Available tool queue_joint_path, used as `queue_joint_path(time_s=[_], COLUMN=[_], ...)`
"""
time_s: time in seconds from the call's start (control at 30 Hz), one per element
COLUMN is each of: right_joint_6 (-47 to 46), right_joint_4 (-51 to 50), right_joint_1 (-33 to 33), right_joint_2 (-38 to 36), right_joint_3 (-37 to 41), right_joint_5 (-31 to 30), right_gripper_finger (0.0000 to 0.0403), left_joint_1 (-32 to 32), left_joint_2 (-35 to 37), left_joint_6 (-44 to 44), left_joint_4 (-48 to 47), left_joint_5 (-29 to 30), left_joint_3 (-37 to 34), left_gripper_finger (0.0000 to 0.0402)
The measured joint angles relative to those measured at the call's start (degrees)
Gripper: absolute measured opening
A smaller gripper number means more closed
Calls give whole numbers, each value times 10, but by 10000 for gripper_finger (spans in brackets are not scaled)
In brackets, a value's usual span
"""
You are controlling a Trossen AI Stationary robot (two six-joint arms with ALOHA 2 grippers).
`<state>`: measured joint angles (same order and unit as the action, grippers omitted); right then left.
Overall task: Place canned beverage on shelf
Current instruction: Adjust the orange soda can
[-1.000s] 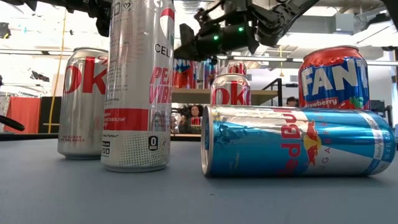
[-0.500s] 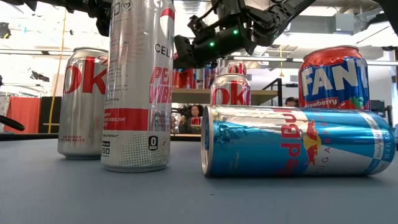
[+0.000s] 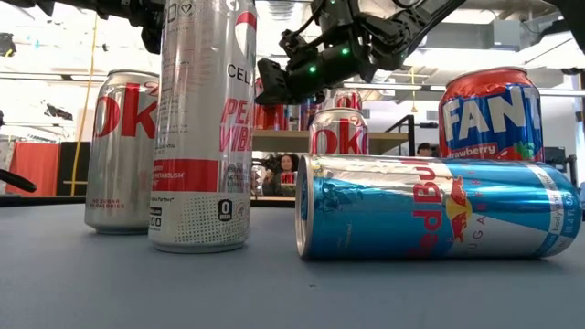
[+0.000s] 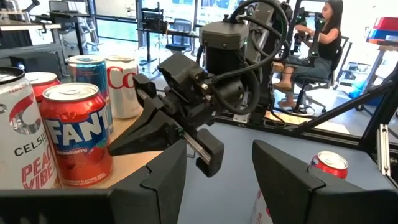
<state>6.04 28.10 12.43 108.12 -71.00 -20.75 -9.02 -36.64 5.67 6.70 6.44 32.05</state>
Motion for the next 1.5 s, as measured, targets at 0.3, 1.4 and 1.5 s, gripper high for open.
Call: queue_joint_path(time_s=[0.3, 1.4, 1.5], right_joint_6=[0, 35, 35], right_joint_4=[-13, -44, -36], right_joint_1=[-2, -18, -10], right_joint_2=[0, 0, 0], right_joint_3=[0, -25, -25], right_joint_5=[-50, -88, -68], right_gripper_finger=[0, 0, 0], left_joint_1=[0, 0, 0], left_joint_2=[0, 0, 0], left_joint_6=[1, 1, 1], left_joint_4=[0, -7, -7], left_joint_5=[0, 0, 0], left_joint_3=[0, 0, 0], left_gripper_finger=[174, 174, 174])
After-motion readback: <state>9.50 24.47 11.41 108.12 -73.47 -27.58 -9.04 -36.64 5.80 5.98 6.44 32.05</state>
